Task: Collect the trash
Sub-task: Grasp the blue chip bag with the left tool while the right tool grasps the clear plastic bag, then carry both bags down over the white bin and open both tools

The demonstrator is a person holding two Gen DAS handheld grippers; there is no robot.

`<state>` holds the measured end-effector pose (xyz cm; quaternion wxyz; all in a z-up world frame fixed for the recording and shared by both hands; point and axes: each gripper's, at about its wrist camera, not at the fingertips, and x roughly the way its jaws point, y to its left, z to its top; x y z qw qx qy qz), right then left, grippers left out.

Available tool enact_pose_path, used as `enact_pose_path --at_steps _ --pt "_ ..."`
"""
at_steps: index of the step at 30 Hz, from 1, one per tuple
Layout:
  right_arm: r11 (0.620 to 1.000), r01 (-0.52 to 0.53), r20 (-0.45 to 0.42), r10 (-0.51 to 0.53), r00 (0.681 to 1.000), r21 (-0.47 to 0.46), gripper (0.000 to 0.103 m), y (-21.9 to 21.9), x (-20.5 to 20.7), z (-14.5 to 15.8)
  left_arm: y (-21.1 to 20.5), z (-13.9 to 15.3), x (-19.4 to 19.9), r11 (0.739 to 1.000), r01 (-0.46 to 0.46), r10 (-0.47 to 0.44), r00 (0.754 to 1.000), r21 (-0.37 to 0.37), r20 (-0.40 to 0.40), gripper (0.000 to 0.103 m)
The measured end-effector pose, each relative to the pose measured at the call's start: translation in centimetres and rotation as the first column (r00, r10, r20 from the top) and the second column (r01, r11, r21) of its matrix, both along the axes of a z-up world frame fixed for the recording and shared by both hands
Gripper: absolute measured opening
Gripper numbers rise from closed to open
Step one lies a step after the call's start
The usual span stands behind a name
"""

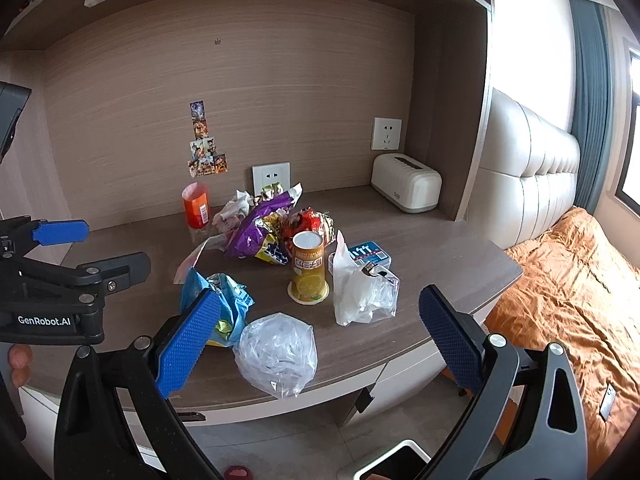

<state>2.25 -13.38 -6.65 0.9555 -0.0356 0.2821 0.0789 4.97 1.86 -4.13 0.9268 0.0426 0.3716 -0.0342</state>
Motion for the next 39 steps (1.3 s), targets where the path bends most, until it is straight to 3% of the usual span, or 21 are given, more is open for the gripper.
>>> enact_pose_path --at_steps 17,24,26,27,28,30,32,34,39 --pt "0.997 0.073 -0.175 -0.078 0.982 -0.040 0.099 3.3 3.8 -7.6 0.5 -7.3 6.3 0.982 0.185 -0.187 0.977 -0.026 -0.098 0.099" --pt "0.995 0.093 -0.249 -0.100 0.963 -0.039 0.099 3.9 6.1 -11.7 -0.2 -11.2 9.6 0.954 0.286 -0.297 0.942 -0.088 -0.158 0.098" --pt "0.995 0.100 -0.270 -0.099 0.958 -0.009 0.099 3.8 6.4 -12.5 -0.6 -12.1 10.2 0.941 0.319 -0.334 0.926 -0.110 -0.174 0.091" --pt "0.995 0.098 -0.284 -0.088 0.955 0.023 0.092 3.6 6.5 -12.9 -1.0 -12.6 10.5 0.935 0.340 -0.353 0.917 -0.097 -0.188 0.075" --pt "0.995 0.090 -0.298 -0.072 0.952 0.047 0.081 3.5 6.6 -13.1 -1.2 -12.8 10.5 0.932 0.352 -0.363 0.915 -0.091 -0.175 0.075" --pt "0.995 0.095 -0.293 -0.084 0.952 0.024 0.044 3.5 6.6 -13.2 -1.6 -12.8 10.3 0.921 0.381 -0.389 0.908 -0.077 -0.158 0.072" --pt "0.996 0.087 -0.301 -0.074 0.951 0.030 0.035 3.5 6.8 -13.1 -2.1 -12.8 10.3 0.915 0.401 -0.404 0.903 -0.051 -0.148 0.070" --pt "0.993 0.100 -0.309 -0.076 0.948 0.062 0.035 2.9 6.9 -12.9 -2.2 -12.6 10.2 0.912 0.407 -0.410 0.902 -0.049 -0.139 0.068" --pt "0.993 0.114 -0.232 -0.100 0.968 0.045 0.033 1.8 5.7 -10.2 -2.5 -10.3 8.9 0.909 0.418 -0.416 0.905 0.003 -0.096 0.067"
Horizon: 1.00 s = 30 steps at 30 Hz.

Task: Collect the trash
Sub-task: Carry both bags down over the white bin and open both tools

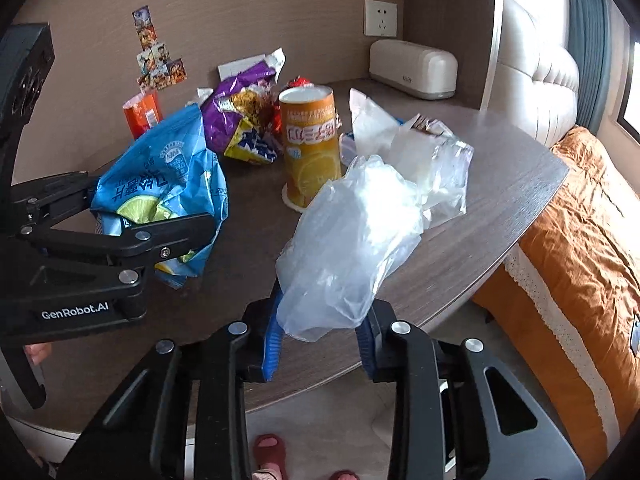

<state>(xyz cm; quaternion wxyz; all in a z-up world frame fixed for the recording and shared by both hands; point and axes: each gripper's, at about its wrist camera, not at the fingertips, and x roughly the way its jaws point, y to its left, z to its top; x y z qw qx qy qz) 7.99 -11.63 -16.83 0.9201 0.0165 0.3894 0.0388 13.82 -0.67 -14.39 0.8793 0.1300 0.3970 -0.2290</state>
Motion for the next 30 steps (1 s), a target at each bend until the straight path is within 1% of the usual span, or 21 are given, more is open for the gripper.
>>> enact_pose_path --at_steps 2,4,8,11,15,18,20,21,22,23,24,26,28,30 --pt "1.000 0.015 0.026 -0.015 1.000 -0.012 0.033 -1.0 -0.8 1.4 -0.4 1.1 -0.7 1.000 0.021 -0.021 1.000 -0.001 0.013 0.067" --pt "0.999 0.038 0.035 -0.037 0.999 -0.027 0.033 -2.3 -1.8 2.1 -1.6 1.9 -1.7 0.999 0.053 -0.053 0.998 -0.001 0.018 0.067" --pt "0.992 0.108 0.023 -0.106 0.994 -0.070 0.033 -6.3 -5.1 2.6 -5.3 2.1 -4.3 0.987 0.158 -0.158 0.987 -0.039 -0.006 0.067" --pt "0.980 0.172 -0.004 -0.174 0.985 -0.103 0.034 -9.7 -7.7 2.1 -9.1 1.3 -6.5 0.968 0.245 -0.246 0.969 -0.047 -0.013 0.067" --pt "0.961 0.256 -0.059 -0.263 0.963 -0.105 0.035 -14.2 -10.7 0.0 -14.4 -1.4 -8.7 0.935 0.350 -0.353 0.935 -0.056 -0.047 0.067" --pt "0.945 0.311 -0.100 -0.320 0.942 -0.098 0.035 -17.2 -12.4 -2.5 -18.5 -5.2 -9.8 0.908 0.414 -0.419 0.902 -0.069 -0.104 0.067" --pt "0.940 0.333 -0.125 -0.340 0.932 -0.069 0.035 -19.2 -13.2 -4.4 -21.5 -9.1 -10.5 0.889 0.452 -0.457 0.876 -0.072 -0.157 0.067" --pt "0.940 0.338 -0.139 -0.342 0.929 -0.053 0.035 -20.0 -13.4 -5.4 -22.3 -10.4 -11.1 0.883 0.463 -0.469 0.866 -0.076 -0.174 0.068" --pt "0.939 0.342 -0.158 -0.343 0.926 -0.038 0.035 -20.9 -13.6 -6.8 -23.7 -12.8 -11.4 0.875 0.477 -0.484 0.851 -0.083 -0.204 0.068" --pt "0.937 0.349 -0.179 -0.347 0.921 -0.023 0.035 -21.8 -13.6 -8.8 -24.4 -14.6 -10.9 0.870 0.485 -0.491 0.842 -0.087 -0.225 0.068" --pt "0.936 0.351 -0.201 -0.346 0.916 -0.009 0.035 -22.5 -13.6 -10.5 -25.5 -17.1 -11.0 0.862 0.497 -0.504 0.825 -0.097 -0.255 0.068" --pt "0.934 0.357 -0.256 -0.338 0.906 0.027 0.035 -24.1 -13.2 -15.1 -27.1 -20.5 -11.5 0.853 0.511 -0.518 0.808 -0.104 -0.281 0.068" --pt "0.931 0.360 -0.297 -0.328 0.897 0.059 0.035 -25.5 -13.2 -19.0 -28.4 -24.6 -11.8 0.843 0.528 -0.532 0.791 -0.101 -0.304 0.068" --pt "0.926 0.366 -0.329 -0.320 0.889 0.089 0.035 -26.7 -13.0 -23.1 -29.1 -28.2 -11.8 0.836 0.540 -0.540 0.779 -0.098 -0.318 0.068"
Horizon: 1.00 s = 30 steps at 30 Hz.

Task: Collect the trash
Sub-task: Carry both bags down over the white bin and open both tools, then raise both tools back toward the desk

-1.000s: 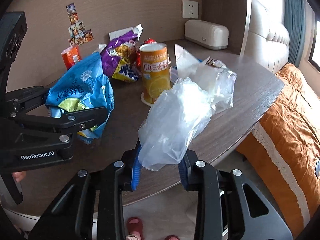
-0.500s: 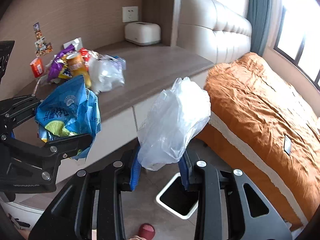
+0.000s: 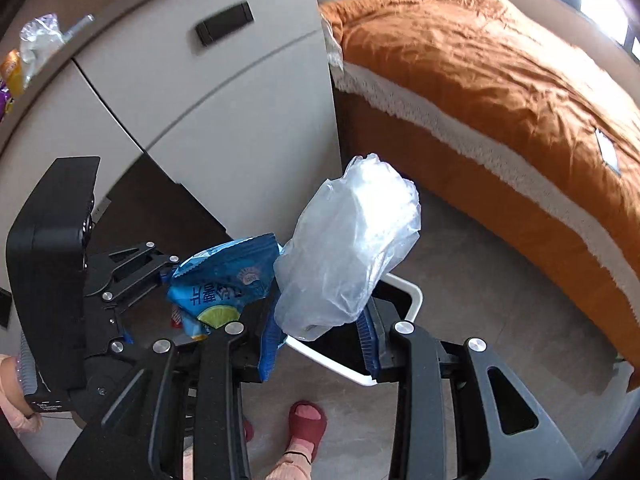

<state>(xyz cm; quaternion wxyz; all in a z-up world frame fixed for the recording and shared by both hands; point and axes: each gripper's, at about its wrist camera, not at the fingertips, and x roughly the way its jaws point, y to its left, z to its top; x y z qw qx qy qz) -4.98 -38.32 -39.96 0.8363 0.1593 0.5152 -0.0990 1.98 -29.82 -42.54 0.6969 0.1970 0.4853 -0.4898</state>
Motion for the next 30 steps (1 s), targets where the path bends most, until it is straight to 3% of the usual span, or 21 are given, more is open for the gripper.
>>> enact_pose_path --at_steps 2,4,5,6,9,12,17,20,30 --pt "0.999 0.000 -0.028 0.001 1.000 0.041 0.035 -1.0 0.2 -4.2 -0.6 -3.5 0.1 1.000 0.009 -0.009 1.000 0.013 -0.016 0.072" --pt "0.998 0.002 -0.049 0.001 0.999 0.058 0.047 -1.6 0.4 -7.6 -0.9 -6.9 0.4 1.000 0.015 -0.014 0.999 0.013 -0.044 0.098" --pt "0.998 0.004 -0.073 0.001 0.997 0.061 0.086 -1.8 0.6 -9.4 -1.1 -7.8 0.8 1.000 0.010 -0.010 0.999 0.013 -0.037 0.098" --pt "0.998 0.012 -0.074 -0.008 0.997 0.054 0.097 -2.0 0.4 -10.7 -1.2 -8.8 0.9 1.000 0.015 -0.014 0.999 0.017 -0.037 0.098" --pt "0.998 0.033 -0.113 -0.026 0.993 0.062 0.099 -2.7 0.6 -13.5 -1.0 -11.0 0.8 0.998 0.016 -0.015 1.000 0.054 -0.011 0.098" --pt "0.999 0.035 -0.123 -0.031 0.992 0.025 0.099 -2.7 0.7 -13.6 -1.8 -11.5 0.5 0.998 0.019 -0.018 1.000 0.061 -0.004 0.098" --pt "1.000 0.023 -0.091 -0.024 0.996 -0.010 0.099 -2.3 0.7 -10.1 -1.5 -9.4 0.5 0.998 -0.005 0.005 1.000 0.056 0.013 0.098" --pt "0.999 0.022 -0.050 -0.024 0.998 -0.033 0.099 -2.0 0.4 -7.0 -1.1 -6.3 0.8 0.999 -0.033 0.032 0.999 0.039 0.028 0.098" --pt "0.992 0.043 0.150 -0.025 0.988 -0.115 0.099 0.0 -1.0 9.2 1.4 9.2 -0.3 0.990 -0.118 0.126 0.985 -0.071 0.121 0.098"
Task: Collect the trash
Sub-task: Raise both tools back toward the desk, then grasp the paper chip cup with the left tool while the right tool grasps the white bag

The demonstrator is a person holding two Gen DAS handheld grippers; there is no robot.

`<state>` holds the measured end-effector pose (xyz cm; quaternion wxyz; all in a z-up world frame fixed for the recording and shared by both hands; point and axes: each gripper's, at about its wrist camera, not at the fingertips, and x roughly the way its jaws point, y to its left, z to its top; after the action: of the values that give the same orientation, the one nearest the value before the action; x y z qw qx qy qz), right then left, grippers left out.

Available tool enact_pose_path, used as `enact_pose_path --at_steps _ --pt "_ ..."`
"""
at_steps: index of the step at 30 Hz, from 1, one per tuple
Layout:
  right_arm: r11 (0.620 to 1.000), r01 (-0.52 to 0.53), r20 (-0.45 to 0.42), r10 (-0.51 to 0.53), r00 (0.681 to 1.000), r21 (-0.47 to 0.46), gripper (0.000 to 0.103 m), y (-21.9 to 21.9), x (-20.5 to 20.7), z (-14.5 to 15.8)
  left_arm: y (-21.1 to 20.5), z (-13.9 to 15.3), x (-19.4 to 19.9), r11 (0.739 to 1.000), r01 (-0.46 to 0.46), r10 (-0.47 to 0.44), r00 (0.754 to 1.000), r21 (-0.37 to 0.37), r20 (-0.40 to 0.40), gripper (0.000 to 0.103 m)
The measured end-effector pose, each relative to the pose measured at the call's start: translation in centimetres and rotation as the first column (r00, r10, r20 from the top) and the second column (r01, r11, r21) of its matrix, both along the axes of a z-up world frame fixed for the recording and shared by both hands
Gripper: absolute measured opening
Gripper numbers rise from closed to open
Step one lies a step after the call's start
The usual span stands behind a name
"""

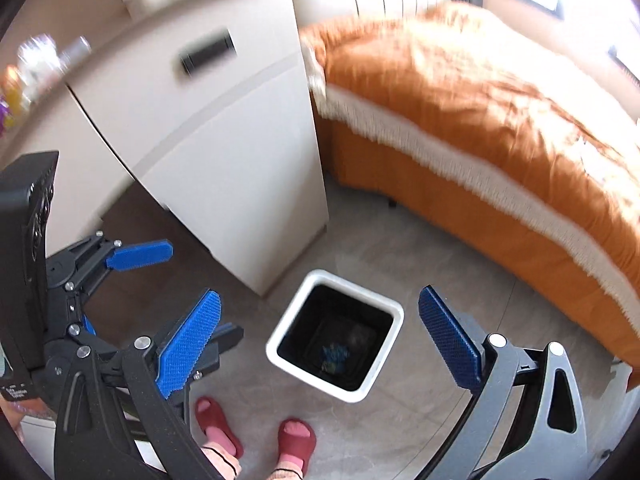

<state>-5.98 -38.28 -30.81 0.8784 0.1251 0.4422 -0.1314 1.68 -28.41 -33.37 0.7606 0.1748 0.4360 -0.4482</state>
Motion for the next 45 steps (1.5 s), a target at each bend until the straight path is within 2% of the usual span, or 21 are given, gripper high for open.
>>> enact_pose_path --at_steps 3,8,12,14,16,21,24,28,32,38,42,45 --pt "0.999 -0.005 0.074 0.008 0.997 -0.042 0.099 0.8 -0.4 4.8 1.3 5.5 -0.6 0.998 -0.044 0.046 0.998 -0.044 0.044 0.098" --pt "0.993 -0.045 0.185 0.065 0.981 -0.108 0.099 2.4 -0.8 11.9 3.8 12.6 -1.0 0.988 -0.126 0.136 0.984 -0.091 0.113 0.098" --pt "0.985 -0.106 0.268 0.139 0.953 -0.135 0.099 4.1 -0.2 16.6 6.0 17.5 -0.9 0.972 -0.206 0.224 0.959 -0.118 0.173 0.098" --pt "0.979 -0.155 0.306 0.190 0.933 -0.135 0.099 4.9 0.5 18.6 7.5 19.8 -0.8 0.957 -0.258 0.282 0.936 -0.137 0.211 0.098" --pt "0.970 -0.190 0.346 0.232 0.909 -0.149 0.099 5.8 1.3 20.4 9.0 21.5 -0.6 0.942 -0.298 0.328 0.914 -0.152 0.240 0.098" --pt "0.938 -0.302 0.405 0.345 0.847 -0.168 0.099 8.5 3.9 23.2 13.2 24.5 0.7 0.897 -0.406 0.441 0.832 -0.173 0.335 0.098" --pt "0.914 -0.365 0.411 0.405 0.816 -0.176 0.099 10.5 5.7 23.5 16.2 24.9 1.9 0.868 -0.462 0.496 0.798 -0.181 0.344 0.098" --pt "0.887 -0.440 0.379 0.460 0.803 -0.144 0.099 13.3 8.9 22.5 19.3 24.2 4.4 0.845 -0.502 0.534 0.768 -0.185 0.353 0.098" --pt "0.879 -0.460 0.348 0.473 0.810 -0.125 0.099 15.4 12.4 21.4 21.9 22.7 7.8 0.851 -0.496 0.525 0.793 -0.172 0.310 0.098" --pt "0.882 -0.461 0.274 0.469 0.839 -0.098 0.099 17.3 18.2 18.9 23.2 20.6 13.1 0.887 -0.439 0.462 0.836 -0.145 0.294 0.098" --pt "0.892 -0.450 0.237 0.448 0.862 -0.048 0.099 18.0 21.1 17.0 23.4 19.4 15.9 0.913 -0.386 0.409 0.874 -0.134 0.262 0.097" --pt "0.897 -0.442 0.204 0.435 0.877 -0.015 0.099 18.2 22.7 15.8 23.2 18.3 17.2 0.934 -0.339 0.357 0.900 -0.111 0.249 0.088"
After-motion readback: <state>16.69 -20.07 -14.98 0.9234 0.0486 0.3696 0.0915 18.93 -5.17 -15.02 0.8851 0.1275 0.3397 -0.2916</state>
